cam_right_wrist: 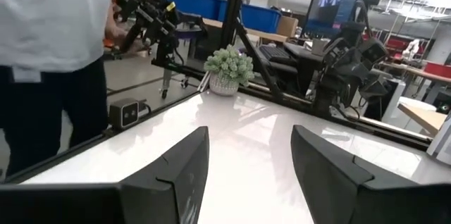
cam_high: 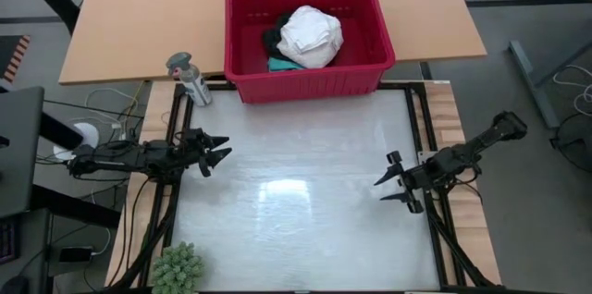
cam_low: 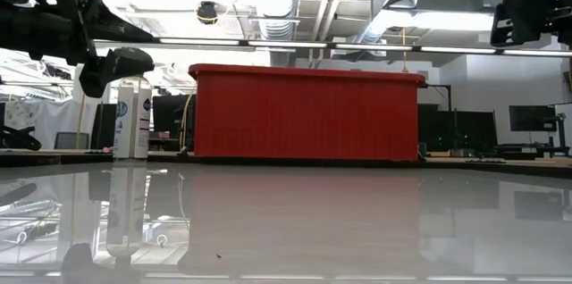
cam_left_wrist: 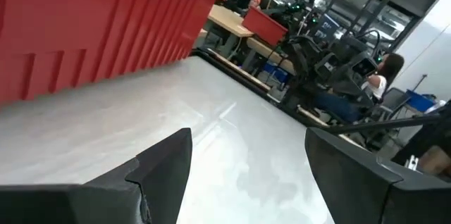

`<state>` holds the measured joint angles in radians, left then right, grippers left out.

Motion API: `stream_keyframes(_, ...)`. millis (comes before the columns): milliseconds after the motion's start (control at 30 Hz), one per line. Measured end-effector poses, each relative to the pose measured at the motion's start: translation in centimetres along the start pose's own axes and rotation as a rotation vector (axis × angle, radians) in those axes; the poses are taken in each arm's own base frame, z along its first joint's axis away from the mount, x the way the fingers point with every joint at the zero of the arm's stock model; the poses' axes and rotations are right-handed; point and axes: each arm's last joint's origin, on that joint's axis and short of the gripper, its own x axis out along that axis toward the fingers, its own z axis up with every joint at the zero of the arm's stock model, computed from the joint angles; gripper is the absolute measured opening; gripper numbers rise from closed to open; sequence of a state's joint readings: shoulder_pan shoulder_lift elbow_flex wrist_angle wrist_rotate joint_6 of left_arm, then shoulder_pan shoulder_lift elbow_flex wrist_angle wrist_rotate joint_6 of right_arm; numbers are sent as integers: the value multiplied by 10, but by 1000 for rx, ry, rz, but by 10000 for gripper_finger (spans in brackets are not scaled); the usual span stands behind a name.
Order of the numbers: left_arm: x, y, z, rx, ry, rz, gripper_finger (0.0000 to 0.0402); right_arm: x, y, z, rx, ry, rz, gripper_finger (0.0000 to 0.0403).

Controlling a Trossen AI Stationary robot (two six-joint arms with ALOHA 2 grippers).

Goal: Fold laundry
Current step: Return to Home Position

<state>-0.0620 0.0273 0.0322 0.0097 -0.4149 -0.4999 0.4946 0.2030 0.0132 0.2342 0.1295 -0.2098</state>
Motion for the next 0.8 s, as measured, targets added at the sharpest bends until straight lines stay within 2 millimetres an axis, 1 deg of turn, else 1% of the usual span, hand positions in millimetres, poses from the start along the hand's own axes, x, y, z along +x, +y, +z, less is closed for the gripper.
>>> stream_keyframes(800,0,0,0,25,0,1,265,0,0,0,0,-1,1,223)
